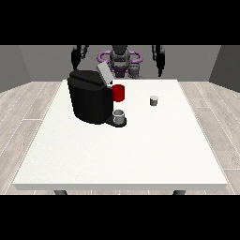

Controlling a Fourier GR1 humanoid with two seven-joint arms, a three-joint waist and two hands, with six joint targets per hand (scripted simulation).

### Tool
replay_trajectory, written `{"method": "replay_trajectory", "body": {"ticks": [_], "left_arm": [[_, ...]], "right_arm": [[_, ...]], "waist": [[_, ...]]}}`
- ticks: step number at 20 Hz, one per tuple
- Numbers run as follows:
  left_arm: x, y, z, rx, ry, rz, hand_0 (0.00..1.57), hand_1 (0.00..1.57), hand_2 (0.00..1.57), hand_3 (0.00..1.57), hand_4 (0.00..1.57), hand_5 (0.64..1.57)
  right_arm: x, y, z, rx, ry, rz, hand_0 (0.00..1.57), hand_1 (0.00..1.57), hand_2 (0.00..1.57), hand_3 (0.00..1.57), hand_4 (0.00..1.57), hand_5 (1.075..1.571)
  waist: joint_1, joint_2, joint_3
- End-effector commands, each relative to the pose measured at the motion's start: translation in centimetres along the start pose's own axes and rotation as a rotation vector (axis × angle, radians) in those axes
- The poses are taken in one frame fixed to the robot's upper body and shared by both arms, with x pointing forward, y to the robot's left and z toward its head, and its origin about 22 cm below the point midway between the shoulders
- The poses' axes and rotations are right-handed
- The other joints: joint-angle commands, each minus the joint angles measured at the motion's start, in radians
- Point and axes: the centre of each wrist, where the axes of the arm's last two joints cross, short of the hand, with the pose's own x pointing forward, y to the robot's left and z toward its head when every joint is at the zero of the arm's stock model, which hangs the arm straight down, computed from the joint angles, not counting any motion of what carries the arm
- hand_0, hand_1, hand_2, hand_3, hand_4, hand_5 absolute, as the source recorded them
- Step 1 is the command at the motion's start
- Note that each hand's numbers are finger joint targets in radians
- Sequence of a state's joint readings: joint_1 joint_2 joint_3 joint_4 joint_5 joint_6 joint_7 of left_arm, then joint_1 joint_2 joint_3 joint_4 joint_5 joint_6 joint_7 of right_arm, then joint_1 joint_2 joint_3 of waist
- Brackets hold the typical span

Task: Insert the coffee pod into the coffee machine and close the lid

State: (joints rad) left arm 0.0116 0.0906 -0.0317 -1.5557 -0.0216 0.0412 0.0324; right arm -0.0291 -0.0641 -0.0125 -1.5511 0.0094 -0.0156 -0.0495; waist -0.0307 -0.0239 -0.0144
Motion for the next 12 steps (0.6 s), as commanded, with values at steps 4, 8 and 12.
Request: {"method": "replay_trajectory", "body": {"ticks": [4,8,12], "left_arm": [[-0.8,1.7,0.9,-0.092,-0.115,0.002,0.0,0.0,0.0,0.0,0.0,1.571],[0.1,3.6,0.0,-0.075,-0.138,-0.185,0.0,0.0,0.0,0.0,0.0,1.571],[1.9,6.9,-3.3,-0.073,-0.094,-0.189,0.0,0.0,0.0,0.0,0.0,1.571]], "right_arm": [[-1.1,-2.1,0.9,0.008,0.088,0.018,0.0,0.0,0.0,0.0,0.13,1.571],[-1.5,-0.1,1.3,-0.148,0.007,-0.059,0.0,0.0,0.0,0.0,0.11,1.571],[-0.6,1.7,0.7,-0.106,-0.049,-0.053,0.0,0.0,0.0,0.0,0.14,1.571]], "waist": [[0.033,-0.013,0.0142],[-0.021,-0.006,0.0147],[-0.047,0.049,0.0143]]}}
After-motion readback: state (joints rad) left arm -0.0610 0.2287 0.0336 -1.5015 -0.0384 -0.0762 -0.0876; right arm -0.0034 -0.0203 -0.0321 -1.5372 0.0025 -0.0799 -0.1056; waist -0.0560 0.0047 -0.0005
